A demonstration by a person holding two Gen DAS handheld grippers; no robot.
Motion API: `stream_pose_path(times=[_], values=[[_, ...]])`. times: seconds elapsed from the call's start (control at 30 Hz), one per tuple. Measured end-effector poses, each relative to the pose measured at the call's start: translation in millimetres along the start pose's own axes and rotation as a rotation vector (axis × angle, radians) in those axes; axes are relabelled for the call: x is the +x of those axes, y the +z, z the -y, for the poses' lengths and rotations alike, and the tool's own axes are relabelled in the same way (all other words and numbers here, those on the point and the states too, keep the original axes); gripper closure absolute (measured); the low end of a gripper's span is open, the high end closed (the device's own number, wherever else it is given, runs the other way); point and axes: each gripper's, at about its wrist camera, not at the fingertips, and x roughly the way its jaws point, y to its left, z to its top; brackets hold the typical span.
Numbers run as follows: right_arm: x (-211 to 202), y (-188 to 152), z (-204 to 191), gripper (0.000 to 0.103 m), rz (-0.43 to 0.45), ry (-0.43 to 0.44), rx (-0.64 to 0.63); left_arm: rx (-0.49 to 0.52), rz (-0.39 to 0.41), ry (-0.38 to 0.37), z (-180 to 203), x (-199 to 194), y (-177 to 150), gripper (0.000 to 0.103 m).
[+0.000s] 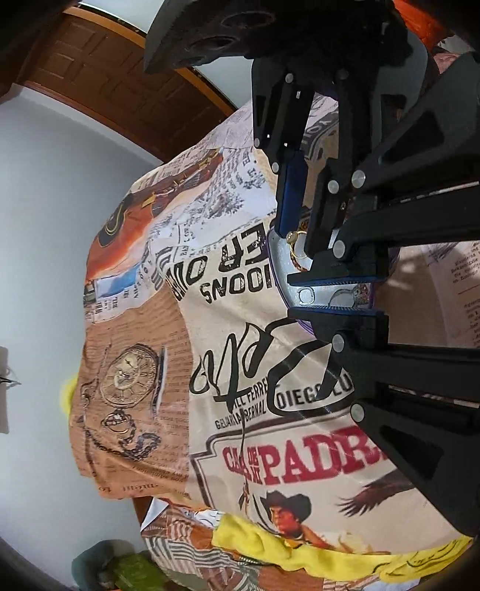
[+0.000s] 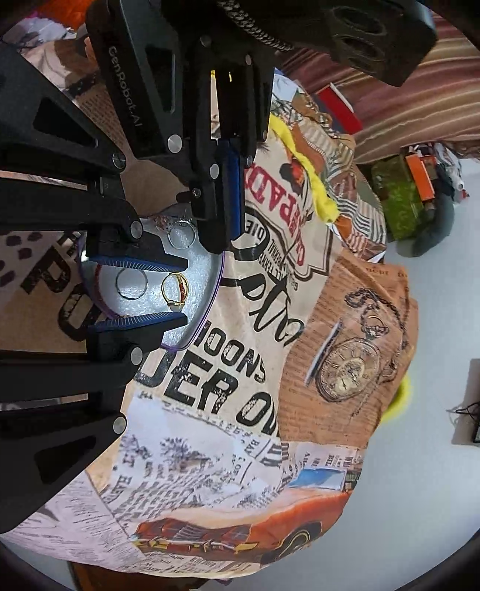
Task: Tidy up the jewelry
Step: 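Lower both tools into the tin and open them to release the pieces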
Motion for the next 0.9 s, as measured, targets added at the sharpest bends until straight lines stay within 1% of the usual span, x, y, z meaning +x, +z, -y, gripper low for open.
stream_pose_path(times=[0.17, 0.37, 0.57, 0.7, 0.73, 0.83, 0.9], values=[[12, 0, 2, 0.083, -0.029, 0.009, -0.005, 0.012, -0.028, -0.001, 0, 9, -1, 0.095], [20, -2, -1, 0.083, -0.049, 0.000, -0.020, 0.034, -0.034, 0.030, 4, 12, -1, 0.095], [21, -2, -4, 0.083, -0.069, -0.016, -0.032, 0.041, -0.042, 0.042, 6, 8, 0, 0.095], [19, -2, -7, 0.083, -0.082, -0.034, -0.030, 0.045, -0.026, 0.058, 8, -4, 0, 0.094], [16, -2, -8, 0.081, -0.081, -0.040, -0.029, 0.044, -0.020, 0.061, 9, -8, 0, 0.093], [6, -3, -10, 0.071, -0.072, -0.058, -0.022, 0.042, -0.002, 0.067, 11, -21, 1, 0.092], [-4, -3, -12, 0.070, -0.054, -0.066, -0.024, 0.044, 0.014, 0.070, 14, -33, 1, 0.092]])
